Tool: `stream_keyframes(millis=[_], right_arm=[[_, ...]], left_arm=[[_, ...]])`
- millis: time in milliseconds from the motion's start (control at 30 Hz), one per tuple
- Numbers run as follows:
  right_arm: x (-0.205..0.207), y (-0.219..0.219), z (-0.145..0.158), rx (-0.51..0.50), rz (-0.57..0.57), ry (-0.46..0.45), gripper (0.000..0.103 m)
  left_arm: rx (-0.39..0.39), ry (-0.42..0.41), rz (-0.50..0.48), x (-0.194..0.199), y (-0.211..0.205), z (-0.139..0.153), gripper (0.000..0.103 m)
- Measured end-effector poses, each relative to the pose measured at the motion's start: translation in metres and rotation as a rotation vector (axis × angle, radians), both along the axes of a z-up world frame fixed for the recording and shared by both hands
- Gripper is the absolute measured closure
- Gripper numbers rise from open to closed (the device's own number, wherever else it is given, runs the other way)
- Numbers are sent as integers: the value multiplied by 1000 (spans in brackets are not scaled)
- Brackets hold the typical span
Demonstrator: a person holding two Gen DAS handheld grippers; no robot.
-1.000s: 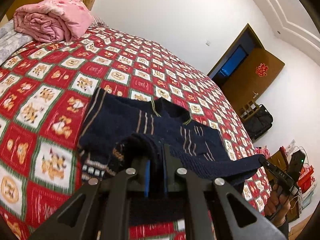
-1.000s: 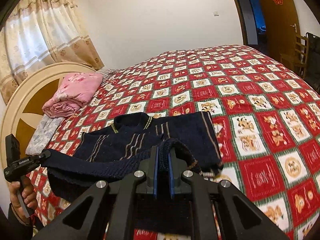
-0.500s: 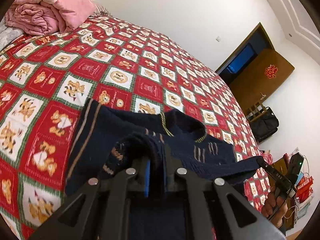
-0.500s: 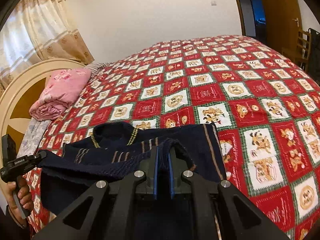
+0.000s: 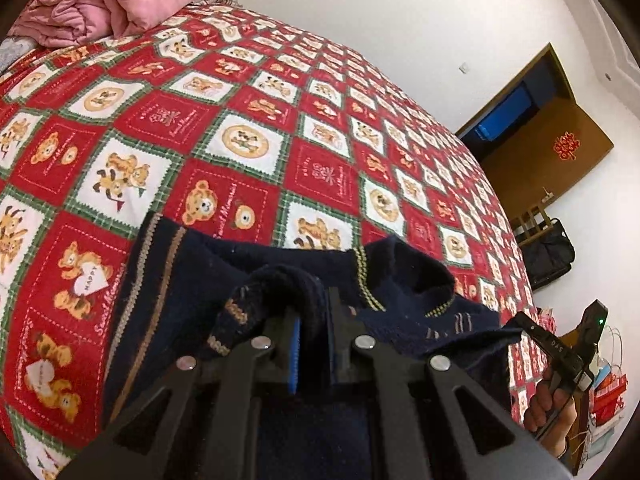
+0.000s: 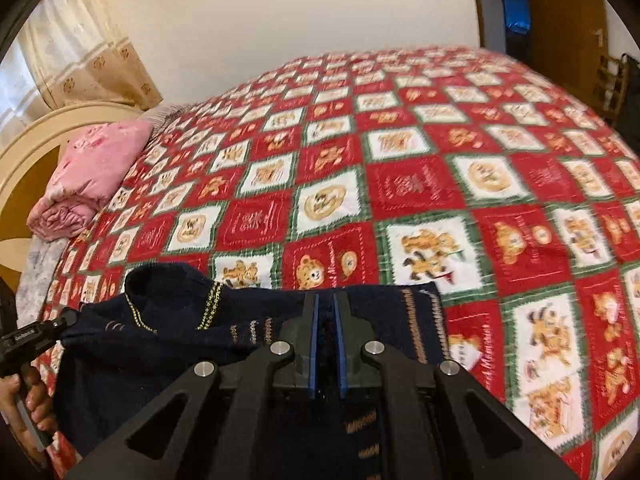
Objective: Fold small clothes
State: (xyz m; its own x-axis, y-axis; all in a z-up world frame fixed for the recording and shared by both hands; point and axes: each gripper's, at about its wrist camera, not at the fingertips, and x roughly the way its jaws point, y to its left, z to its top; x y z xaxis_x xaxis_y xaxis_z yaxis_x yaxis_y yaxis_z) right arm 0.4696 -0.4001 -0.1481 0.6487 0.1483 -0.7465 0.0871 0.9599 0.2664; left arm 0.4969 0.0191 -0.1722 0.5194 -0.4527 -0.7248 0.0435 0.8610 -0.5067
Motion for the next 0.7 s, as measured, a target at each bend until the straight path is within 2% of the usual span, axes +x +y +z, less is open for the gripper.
stream_keyframes(millis=[100,133,167,200,233,267,333,400,533,567,600,633,700], right_arm=[[-2,-22,-6,71,-61,6,91],[-5,-32,-7,104,-72,-1,74],[-9,-39,-7,131,-77,-13,57],[-12,-43,-7,145,-83,-20,53],[-15,-45,-7,154,-78,-21,53],[-16,-44,-7,159,-64,-15,53],[-17,-36,-8,162,-18,-5,53],[-14,-21,-10,143,38,10,53],[5,12,-28,-3,85,102,53],[10,17,-35,-42,76,133,62],[13,21,-40,-91,57,143,76],[15,24,-41,-113,61,145,94],[14,23,-35,-116,49,111,95]], left_arm=[[10,4,11,-2,5,-2,80],[15,2,11,-2,6,-2,75],[37,-6,15,-3,8,1,59],[65,-21,28,-6,11,5,44],[73,-37,41,-9,15,9,38],[73,-52,51,-12,19,12,31],[86,-81,59,-20,27,20,31],[131,-99,50,-29,26,23,31],[200,-101,30,-40,20,16,31],[214,-103,32,-42,20,13,31],[229,-102,35,-43,20,10,31],[247,-94,35,-44,20,5,31],[285,-77,39,-45,21,-4,31]])
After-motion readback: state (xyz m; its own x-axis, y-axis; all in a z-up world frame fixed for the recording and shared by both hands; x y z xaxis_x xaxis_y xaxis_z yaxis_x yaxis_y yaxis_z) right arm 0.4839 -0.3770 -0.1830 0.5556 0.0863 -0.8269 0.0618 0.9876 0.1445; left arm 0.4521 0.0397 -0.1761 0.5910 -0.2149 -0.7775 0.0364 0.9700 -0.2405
